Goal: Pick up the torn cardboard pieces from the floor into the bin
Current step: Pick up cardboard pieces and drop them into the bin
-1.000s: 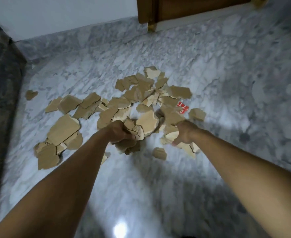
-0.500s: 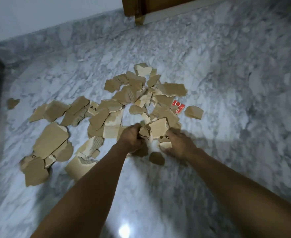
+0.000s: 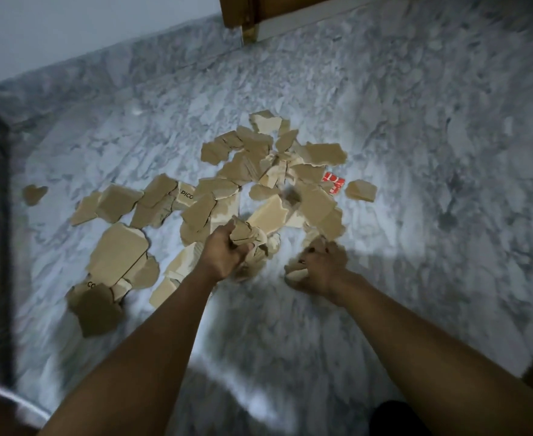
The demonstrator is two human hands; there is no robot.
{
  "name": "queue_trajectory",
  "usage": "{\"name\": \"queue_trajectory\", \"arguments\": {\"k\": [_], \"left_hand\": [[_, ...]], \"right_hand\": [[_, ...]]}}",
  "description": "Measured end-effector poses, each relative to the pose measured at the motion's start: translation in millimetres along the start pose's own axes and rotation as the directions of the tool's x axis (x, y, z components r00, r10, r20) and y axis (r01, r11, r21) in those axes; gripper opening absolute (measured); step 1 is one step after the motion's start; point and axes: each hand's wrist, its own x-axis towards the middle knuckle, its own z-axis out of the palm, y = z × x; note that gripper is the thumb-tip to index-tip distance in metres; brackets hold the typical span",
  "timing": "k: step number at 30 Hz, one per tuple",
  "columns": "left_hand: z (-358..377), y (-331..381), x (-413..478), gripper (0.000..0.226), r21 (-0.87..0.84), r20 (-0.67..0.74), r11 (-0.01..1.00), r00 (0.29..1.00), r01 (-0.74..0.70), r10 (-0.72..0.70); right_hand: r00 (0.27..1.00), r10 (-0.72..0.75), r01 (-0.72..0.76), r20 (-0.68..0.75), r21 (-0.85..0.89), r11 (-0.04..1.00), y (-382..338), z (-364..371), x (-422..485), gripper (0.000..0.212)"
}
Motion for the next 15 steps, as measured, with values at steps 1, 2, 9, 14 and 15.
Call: {"name": "queue_trajectory", "arguments": {"k": [1,2,9,14,15], "left_hand": [[1.9,-10.1,-4.2,0.036,0.115,0.015,0.993,0.999,-0.032,0.031],[4.9,-19.6,-7.4,0.041,0.235,0.044,0.970,0.998,-0.063,0.055],[20.4,-33.4,-11.7,0.068,0.535,0.193,0.831,0.980,-0.153,0.056],[5.6,-21.3,-0.6,0.070,0.474,0.182,0.875,0.983,-0.101,0.015],[-0.2,-18.4,0.3,0.066,0.423,0.149,0.903,0.989,-0.072,0.009]], "right_hand": [[1.000,-0.002,0.001,-0.021,-0.042,0.999,-5.3,6.2,-2.8,0.074],[0.999,-0.017,0.014,-0.034,-0.076,0.997,-9.7,9.1,-7.1,0.070],[0.988,0.000,0.032,-0.156,0.204,0.978,-5.9,14.9,-4.8,0.064],[1.000,0.026,-0.024,-0.015,0.073,0.997,-11.7,0.4,-5.7,0.059],[0.999,0.041,-0.044,0.035,0.090,0.995,-11.1,-6.0,-3.7,0.066]]}}
